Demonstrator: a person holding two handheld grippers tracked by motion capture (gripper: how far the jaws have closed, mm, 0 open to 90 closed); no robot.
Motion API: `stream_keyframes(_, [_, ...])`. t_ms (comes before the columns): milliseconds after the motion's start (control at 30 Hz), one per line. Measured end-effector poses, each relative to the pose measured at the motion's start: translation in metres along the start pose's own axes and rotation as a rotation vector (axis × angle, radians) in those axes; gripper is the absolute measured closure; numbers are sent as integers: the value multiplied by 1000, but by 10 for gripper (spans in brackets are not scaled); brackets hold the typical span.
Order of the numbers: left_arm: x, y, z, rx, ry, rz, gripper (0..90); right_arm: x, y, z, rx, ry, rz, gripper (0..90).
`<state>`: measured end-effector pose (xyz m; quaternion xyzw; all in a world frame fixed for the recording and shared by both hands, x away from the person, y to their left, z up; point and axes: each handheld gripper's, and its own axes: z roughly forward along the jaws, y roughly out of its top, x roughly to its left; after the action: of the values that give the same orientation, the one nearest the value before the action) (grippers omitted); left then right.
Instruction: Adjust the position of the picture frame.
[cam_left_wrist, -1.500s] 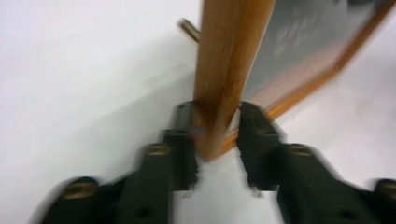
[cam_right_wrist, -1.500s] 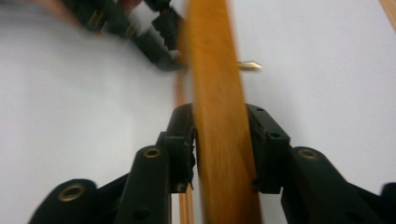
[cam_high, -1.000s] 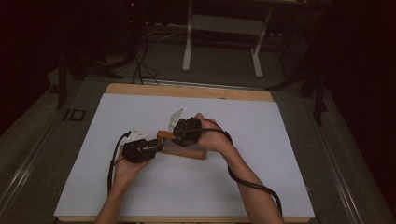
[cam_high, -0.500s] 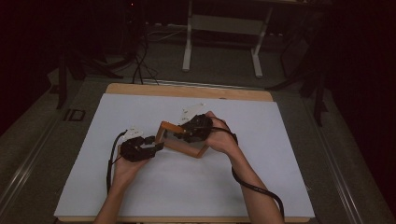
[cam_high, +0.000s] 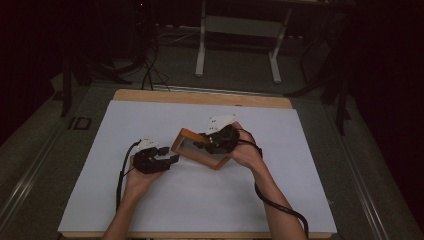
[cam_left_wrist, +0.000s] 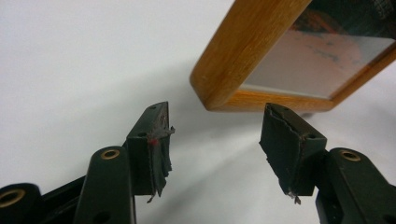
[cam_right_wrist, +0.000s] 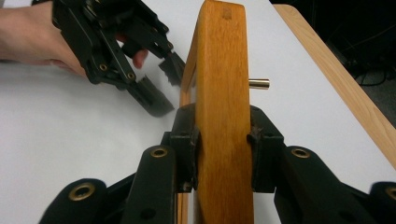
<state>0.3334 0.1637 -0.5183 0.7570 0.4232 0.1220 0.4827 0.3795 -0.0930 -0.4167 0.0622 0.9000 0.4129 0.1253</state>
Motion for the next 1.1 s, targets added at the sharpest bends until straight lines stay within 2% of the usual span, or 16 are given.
stream_keyframes(167, [1, 0, 5, -17, -91, -31, 428, 2, -1, -2, -26, 23, -5, 685])
stream_keyframes(267, [0, 0, 6, -21, -115, -31, 431, 3, 0, -3, -47, 41, -4, 685])
stream_keyframes(300, [-1, 1, 6, -27, -138, -26, 442, 3, 1, -3, -54, 48, -2, 685])
stream_keyframes(400, [-1, 1, 4, -23, -129, -20, 457, 4, 0, -2, -61, 57, 1, 685])
stream_keyframes(467, [0, 2, 1, -19, -130, -21, 514, 3, -1, -2, -60, 58, 6, 685])
stream_keyframes(600, [2, 4, -5, -45, -156, -35, 580, -1, -4, -5, -73, 73, 20, 685])
stream_keyframes(667, [0, 7, -7, -49, -138, -26, 610, -1, -6, -6, -77, 74, 23, 686])
stream_keyframes(967, [-6, 13, -13, -45, -96, 1, 609, -1, -12, -8, -74, 88, 25, 687])
stream_keyframes(1100, [-9, 16, -17, -64, -82, 10, 609, -2, -17, -11, -73, 95, 28, 688])
